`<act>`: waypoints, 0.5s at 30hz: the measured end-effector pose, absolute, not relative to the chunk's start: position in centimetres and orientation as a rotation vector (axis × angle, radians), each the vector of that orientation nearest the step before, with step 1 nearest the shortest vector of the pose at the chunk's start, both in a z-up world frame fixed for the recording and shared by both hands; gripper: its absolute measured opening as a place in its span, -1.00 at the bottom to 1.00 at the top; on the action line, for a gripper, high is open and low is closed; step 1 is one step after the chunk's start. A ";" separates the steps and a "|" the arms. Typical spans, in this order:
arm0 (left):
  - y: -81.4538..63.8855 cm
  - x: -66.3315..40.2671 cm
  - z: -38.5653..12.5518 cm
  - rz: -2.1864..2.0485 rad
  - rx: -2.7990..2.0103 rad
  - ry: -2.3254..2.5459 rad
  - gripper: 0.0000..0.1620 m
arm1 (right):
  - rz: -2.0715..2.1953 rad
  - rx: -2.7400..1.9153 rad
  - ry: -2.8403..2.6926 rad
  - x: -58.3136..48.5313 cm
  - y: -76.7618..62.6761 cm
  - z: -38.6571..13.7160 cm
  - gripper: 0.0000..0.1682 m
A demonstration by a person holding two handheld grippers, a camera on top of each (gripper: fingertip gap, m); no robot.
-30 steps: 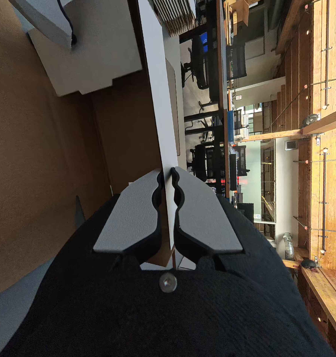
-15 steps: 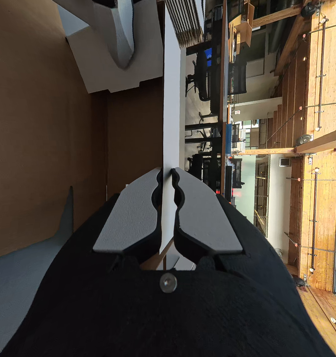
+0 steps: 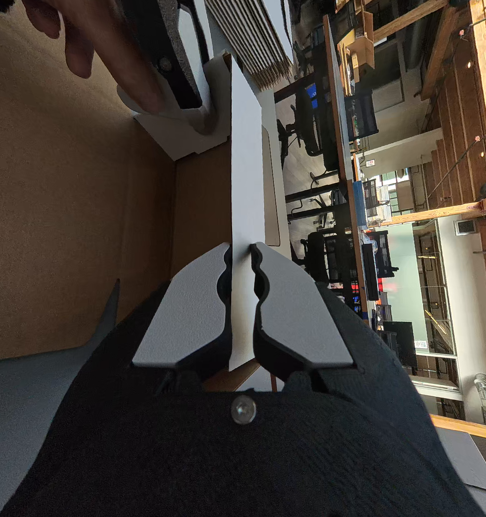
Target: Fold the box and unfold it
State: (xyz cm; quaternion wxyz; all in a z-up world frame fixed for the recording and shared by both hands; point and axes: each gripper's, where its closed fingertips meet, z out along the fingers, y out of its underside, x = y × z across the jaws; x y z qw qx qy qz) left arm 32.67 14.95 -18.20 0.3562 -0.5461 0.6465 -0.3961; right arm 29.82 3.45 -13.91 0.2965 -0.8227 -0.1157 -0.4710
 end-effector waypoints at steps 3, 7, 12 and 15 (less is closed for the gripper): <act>15.0 33.2 -18.0 -1.043 -1.388 1.611 -0.80 | -1.255 -2.188 -0.289 30.2 3.4 -14.0 -0.86; 15.3 33.5 -18.1 -1.039 -1.375 1.626 -0.87 | -1.303 -2.213 -0.265 30.6 3.2 -14.0 -0.86; 15.7 33.6 -18.1 -0.995 -1.413 1.577 -0.93 | -1.396 -2.207 -0.204 30.8 3.3 -13.9 -0.88; 15.7 33.5 -18.1 -1.023 -1.428 1.576 -0.93 | -1.430 -2.211 -0.233 30.6 3.4 -13.9 -0.88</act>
